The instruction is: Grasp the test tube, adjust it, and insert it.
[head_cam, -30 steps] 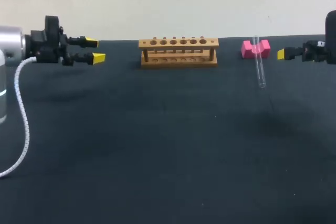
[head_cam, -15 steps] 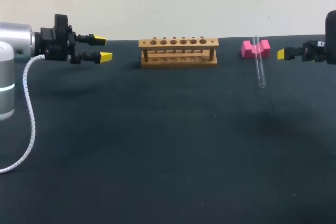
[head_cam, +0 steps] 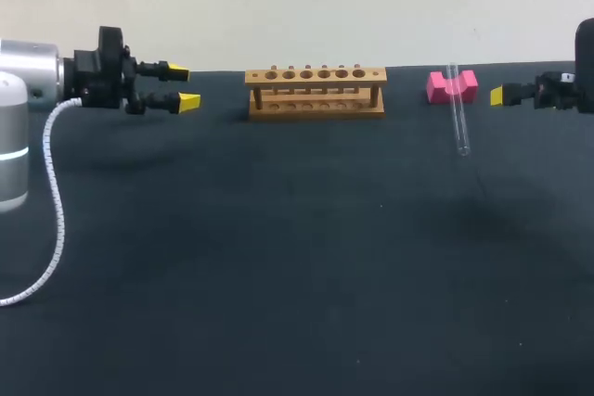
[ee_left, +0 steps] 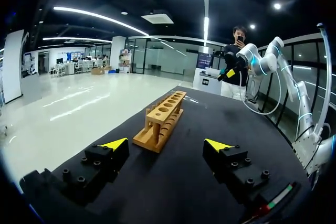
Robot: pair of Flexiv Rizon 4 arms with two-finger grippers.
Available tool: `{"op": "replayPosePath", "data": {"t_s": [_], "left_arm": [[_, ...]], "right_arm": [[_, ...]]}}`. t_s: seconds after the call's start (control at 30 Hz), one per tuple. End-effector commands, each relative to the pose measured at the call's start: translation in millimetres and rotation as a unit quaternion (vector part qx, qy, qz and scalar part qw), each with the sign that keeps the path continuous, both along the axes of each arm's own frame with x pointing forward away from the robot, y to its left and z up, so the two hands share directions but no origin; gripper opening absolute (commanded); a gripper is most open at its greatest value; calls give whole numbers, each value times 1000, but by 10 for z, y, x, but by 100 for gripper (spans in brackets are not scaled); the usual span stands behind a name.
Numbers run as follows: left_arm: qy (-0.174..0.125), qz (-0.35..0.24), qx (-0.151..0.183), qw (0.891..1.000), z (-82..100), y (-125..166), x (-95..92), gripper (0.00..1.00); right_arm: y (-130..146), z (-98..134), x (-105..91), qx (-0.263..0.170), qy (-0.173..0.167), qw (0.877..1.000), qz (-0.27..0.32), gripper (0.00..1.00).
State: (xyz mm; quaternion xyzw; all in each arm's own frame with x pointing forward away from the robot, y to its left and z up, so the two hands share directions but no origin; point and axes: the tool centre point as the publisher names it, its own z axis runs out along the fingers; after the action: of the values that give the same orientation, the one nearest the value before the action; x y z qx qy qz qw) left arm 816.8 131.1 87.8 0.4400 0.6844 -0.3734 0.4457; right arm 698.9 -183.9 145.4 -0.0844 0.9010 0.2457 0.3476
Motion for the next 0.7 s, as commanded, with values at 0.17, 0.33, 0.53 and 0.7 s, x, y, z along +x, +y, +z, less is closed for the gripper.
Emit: {"op": "replayPosePath", "data": {"t_s": [0.17,0.33,0.53,0.7], "left_arm": [[-2,1,-1,1000,-9,3,-14,100],[-2,1,-1,1000,-9,3,-14,100],[-2,1,-1,1000,-9,3,-14,100],[-2,1,-1,1000,-9,3,-14,100]], "right_arm": [[10,9,-14,-4,0,1000,-3,100],[10,9,-14,-4,0,1000,-3,100],[10,9,-14,-4,0,1000,-3,100],[94,-55,84,-27,-30,999,-30,100]]}}
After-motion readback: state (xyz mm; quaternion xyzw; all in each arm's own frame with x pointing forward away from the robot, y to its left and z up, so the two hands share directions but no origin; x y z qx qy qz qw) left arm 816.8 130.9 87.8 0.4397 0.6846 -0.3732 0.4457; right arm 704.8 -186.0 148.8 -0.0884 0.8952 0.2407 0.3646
